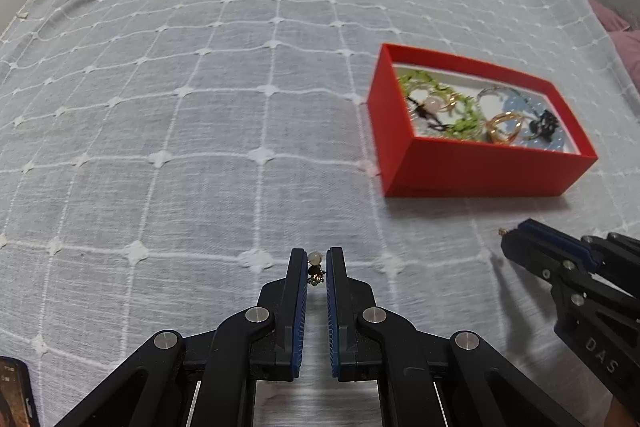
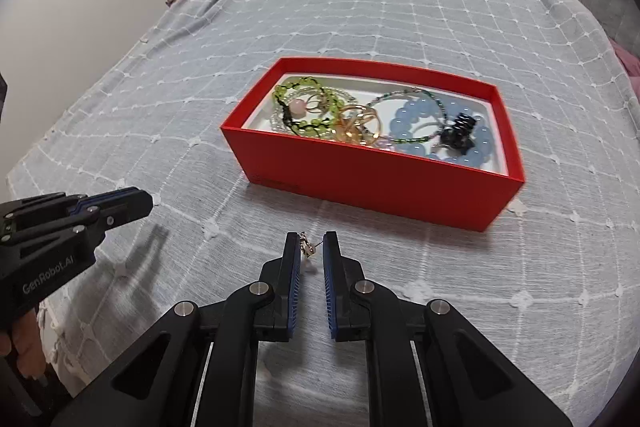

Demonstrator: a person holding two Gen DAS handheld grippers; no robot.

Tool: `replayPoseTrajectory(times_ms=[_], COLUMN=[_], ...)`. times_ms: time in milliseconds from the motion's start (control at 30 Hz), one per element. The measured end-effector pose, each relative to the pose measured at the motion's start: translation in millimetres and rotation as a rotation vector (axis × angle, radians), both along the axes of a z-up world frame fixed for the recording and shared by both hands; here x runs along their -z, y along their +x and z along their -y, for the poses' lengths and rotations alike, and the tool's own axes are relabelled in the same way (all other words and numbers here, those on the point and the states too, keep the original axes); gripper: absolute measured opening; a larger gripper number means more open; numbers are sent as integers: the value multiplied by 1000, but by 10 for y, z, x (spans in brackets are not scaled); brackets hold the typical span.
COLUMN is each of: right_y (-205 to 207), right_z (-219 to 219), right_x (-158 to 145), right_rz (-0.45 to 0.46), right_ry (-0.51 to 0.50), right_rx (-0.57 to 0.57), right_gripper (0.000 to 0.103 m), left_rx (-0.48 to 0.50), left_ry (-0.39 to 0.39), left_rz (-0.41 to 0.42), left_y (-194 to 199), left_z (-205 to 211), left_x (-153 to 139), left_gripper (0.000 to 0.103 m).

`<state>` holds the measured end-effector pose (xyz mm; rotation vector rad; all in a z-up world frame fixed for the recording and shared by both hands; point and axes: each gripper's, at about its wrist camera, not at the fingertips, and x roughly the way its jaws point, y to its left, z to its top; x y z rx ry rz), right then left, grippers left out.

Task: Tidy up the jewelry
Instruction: 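Carry both earrings into the red box and open both grippers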

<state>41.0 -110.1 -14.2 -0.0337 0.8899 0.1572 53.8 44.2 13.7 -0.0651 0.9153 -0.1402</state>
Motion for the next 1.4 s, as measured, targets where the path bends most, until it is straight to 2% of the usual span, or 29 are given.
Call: replayPoseTrajectory(times_ms=[500, 800, 1033, 1400], right_y=[-152, -167, -129, 51], right_z=[326, 519, 644, 671], right_x=[-174, -340, -487, -594], right_rz=[18, 48, 75, 115], right_ry=[-30, -8, 18, 27], right_rx=[3, 14, 34, 51], right_gripper=[12, 12, 12, 12], left_rx=[29, 24, 31, 44], left_ry=[-21, -52, -73, -61], left_rz=[25, 66, 100, 161], left_y=[102, 216, 318, 568], left_z=[360, 518, 622, 745], left_x=[-100, -220, -266, -233], left_gripper=[4, 4, 4, 4])
